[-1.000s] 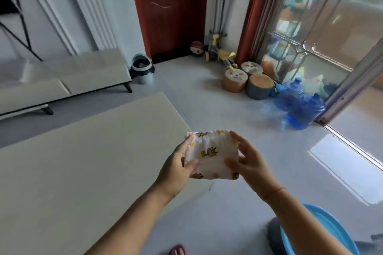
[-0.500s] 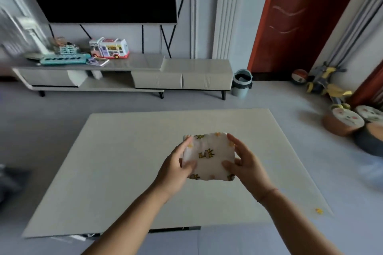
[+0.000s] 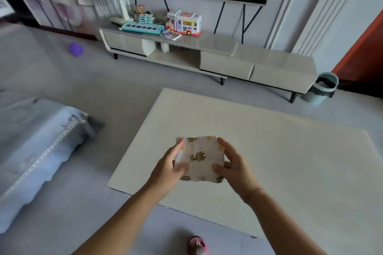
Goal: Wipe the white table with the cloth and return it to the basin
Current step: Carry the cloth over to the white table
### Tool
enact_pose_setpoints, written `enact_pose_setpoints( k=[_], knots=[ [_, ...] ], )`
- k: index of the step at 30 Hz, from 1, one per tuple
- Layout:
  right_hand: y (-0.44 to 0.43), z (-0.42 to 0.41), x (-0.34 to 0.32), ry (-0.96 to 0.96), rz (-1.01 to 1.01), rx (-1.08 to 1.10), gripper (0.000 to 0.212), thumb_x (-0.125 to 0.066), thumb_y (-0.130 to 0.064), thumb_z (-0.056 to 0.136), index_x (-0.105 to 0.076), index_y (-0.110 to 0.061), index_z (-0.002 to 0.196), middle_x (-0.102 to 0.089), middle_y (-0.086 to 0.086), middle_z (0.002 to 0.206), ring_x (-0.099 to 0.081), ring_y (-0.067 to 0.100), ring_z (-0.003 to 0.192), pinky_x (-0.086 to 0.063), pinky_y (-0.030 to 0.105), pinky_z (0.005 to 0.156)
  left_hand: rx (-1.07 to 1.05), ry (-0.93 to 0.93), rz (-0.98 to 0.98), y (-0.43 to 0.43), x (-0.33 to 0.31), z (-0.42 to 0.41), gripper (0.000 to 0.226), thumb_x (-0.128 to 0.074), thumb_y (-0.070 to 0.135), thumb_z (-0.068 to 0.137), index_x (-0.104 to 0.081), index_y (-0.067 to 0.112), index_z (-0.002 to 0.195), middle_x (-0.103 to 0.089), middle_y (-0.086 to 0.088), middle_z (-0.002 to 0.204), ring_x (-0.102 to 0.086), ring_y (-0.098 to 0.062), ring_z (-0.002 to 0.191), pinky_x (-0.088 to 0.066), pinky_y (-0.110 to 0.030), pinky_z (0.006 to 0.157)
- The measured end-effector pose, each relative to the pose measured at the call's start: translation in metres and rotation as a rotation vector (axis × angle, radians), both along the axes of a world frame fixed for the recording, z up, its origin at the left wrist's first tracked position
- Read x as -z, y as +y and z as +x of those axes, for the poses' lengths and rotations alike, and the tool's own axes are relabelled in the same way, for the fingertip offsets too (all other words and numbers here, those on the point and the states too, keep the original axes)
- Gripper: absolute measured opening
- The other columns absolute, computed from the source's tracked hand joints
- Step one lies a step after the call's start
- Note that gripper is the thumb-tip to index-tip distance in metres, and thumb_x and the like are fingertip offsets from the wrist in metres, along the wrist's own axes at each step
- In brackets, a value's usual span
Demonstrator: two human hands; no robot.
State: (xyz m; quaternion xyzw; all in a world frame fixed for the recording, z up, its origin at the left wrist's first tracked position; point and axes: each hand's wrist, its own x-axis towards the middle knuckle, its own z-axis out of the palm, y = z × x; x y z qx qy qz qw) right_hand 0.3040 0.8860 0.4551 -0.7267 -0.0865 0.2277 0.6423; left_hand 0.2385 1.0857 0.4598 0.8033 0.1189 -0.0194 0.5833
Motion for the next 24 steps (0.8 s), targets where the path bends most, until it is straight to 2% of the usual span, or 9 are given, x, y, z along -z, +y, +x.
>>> enact_pose_setpoints(
  k=[2, 4, 6, 9, 15, 18, 20, 22, 24],
  knots=[
    [0.032, 0.011, 0.011, 0.013, -0.027, -0.054, 0.074, -0.055, 0.012, 0.084, -0.037, -0.038, 0.135, -0.051, -0.014, 0.133, -0.069, 0.009, 0.087, -0.049, 0.021, 0.057, -0.047, 0.025, -0.023, 0.028, 0.012, 0.001, 0.066, -0.056, 0.009, 0.092, -0.034, 0.048, 0.14, -0.042, 0.029, 0.137, -0.052, -0.004, 0.121, -0.047, -0.028, 0.099],
    [0.063, 0.022, 0.023, 0.03, -0.059, -0.108, 0.076, -0.056, 0.011, 0.083, -0.035, -0.039, 0.136, -0.05, -0.015, 0.133, -0.069, 0.013, 0.088, -0.049, 0.023, 0.058, -0.087, 0.053, -0.067, 0.056, 0.024, 0.005, 0.066, -0.055, 0.005, 0.091, -0.035, 0.047, 0.138, -0.048, 0.019, 0.136, -0.058, -0.007, 0.113, -0.054, -0.024, 0.083],
    [0.091, 0.03, 0.035, 0.054, -0.088, -0.144, 0.077, -0.056, 0.01, 0.083, -0.034, -0.042, 0.135, -0.049, -0.017, 0.132, -0.069, 0.015, 0.088, -0.05, 0.025, 0.061, -0.109, 0.086, -0.085, 0.083, 0.034, 0.01, 0.067, -0.057, 0.006, 0.089, -0.036, 0.053, 0.132, -0.05, 0.016, 0.135, -0.06, -0.007, 0.109, -0.055, -0.021, 0.074],
    [0.131, 0.041, 0.053, 0.082, -0.129, -0.191, 0.078, -0.056, 0.009, 0.083, -0.033, -0.046, 0.133, -0.049, -0.021, 0.127, -0.068, 0.018, 0.09, -0.055, 0.029, 0.067, -0.141, 0.137, -0.047, 0.121, 0.054, 0.016, 0.069, -0.058, 0.01, 0.086, -0.034, 0.06, 0.127, -0.048, 0.017, 0.137, -0.059, -0.008, 0.111, -0.054, -0.022, 0.079],
    [0.199, 0.045, 0.098, 0.162, -0.222, -0.18, 0.081, -0.056, 0.01, 0.083, -0.029, -0.041, 0.14, -0.048, -0.018, 0.126, -0.067, 0.02, 0.095, -0.057, 0.034, 0.076, -0.113, 0.275, 0.017, 0.187, 0.1, 0.03, 0.068, -0.056, 0.01, 0.089, -0.03, 0.038, 0.144, -0.045, 0.013, 0.14, -0.051, -0.017, 0.122, -0.045, -0.03, 0.1],
    [0.232, 0.042, 0.126, 0.191, -0.275, -0.116, 0.082, -0.056, 0.009, 0.083, -0.027, -0.039, 0.142, -0.051, -0.011, 0.125, -0.066, 0.026, 0.091, -0.057, 0.038, 0.078, 0.0, 0.312, 0.043, 0.224, 0.125, 0.041, 0.067, -0.055, 0.011, 0.091, -0.027, 0.035, 0.146, -0.039, 0.018, 0.14, -0.05, -0.013, 0.122, -0.043, -0.027, 0.101],
    [0.256, 0.036, 0.144, 0.225, -0.314, -0.052, 0.083, -0.056, 0.009, 0.082, -0.026, -0.039, 0.143, -0.056, -0.005, 0.114, -0.065, 0.031, 0.088, -0.057, 0.042, 0.078, 0.076, 0.35, 0.046, 0.25, 0.144, 0.047, 0.068, -0.055, 0.011, 0.091, -0.025, 0.034, 0.147, -0.039, 0.016, 0.14, -0.049, -0.01, 0.122, -0.043, -0.028, 0.101],
    [0.279, 0.027, 0.162, 0.249, -0.337, 0.014, 0.084, -0.056, 0.01, 0.081, -0.027, -0.037, 0.144, -0.057, -0.006, 0.103, -0.064, 0.034, 0.085, -0.056, 0.047, 0.077, 0.138, 0.377, 0.041, 0.275, 0.164, 0.052, 0.069, -0.056, 0.009, 0.092, -0.024, 0.034, 0.148, -0.037, 0.016, 0.141, -0.046, -0.009, 0.126, -0.044, -0.032, 0.102],
    [0.301, 0.018, 0.181, 0.245, -0.365, 0.063, 0.085, -0.056, 0.012, 0.079, -0.026, -0.034, 0.145, -0.056, -0.007, 0.102, -0.063, 0.038, 0.086, -0.056, 0.049, 0.075, 0.188, 0.402, 0.066, 0.296, 0.184, 0.055, 0.071, -0.056, 0.009, 0.091, -0.022, 0.037, 0.148, -0.033, 0.02, 0.14, -0.042, -0.007, 0.128, -0.044, -0.032, 0.102]
  ],
)
